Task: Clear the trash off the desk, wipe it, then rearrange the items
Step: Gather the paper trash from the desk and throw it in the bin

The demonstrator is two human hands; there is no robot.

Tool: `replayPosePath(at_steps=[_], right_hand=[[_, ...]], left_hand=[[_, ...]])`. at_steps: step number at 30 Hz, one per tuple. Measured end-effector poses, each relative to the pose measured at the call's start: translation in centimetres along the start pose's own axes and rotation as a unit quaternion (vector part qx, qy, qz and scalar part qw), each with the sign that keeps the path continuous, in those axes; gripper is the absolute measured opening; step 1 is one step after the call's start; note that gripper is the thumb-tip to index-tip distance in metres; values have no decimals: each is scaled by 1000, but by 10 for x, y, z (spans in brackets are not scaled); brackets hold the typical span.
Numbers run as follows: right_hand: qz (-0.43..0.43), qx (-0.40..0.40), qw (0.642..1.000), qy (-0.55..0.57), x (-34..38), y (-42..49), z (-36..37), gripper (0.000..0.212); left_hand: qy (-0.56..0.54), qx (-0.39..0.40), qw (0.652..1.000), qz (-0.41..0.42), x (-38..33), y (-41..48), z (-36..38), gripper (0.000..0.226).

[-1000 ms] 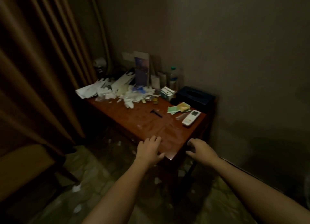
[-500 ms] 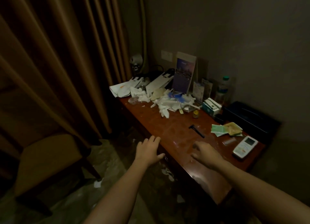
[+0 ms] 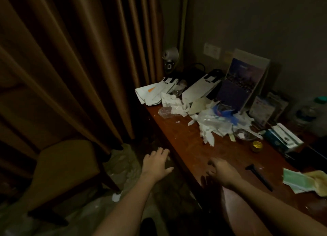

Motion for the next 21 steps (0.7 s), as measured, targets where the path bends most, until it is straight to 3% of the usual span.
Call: replayPosePath(at_steps=[9, 14, 18, 21], right_hand=[[102, -17, 993, 49, 71, 100, 12, 39], [154, -62, 984, 67, 75, 117, 8, 41], [210, -91, 972, 55, 63, 141, 5, 50], [222, -66, 973, 17, 49, 169, 0, 67]], left_hand=[[12, 33, 996, 87, 115, 138, -16, 61], [25, 57, 988, 143, 130, 208, -18, 67], [31, 104, 982, 152, 119, 255, -8, 90], [43, 121, 983, 134, 114, 286, -2, 105]])
Point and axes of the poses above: each hand's wrist, its own y-axis towards the middle knuckle, its own z-axis out of the palm, x = y × z, the point moved 3 cm from there along y, towards the middle knuckle, and after that the axes turned 7 degrees about z, right-handed, at the moved point
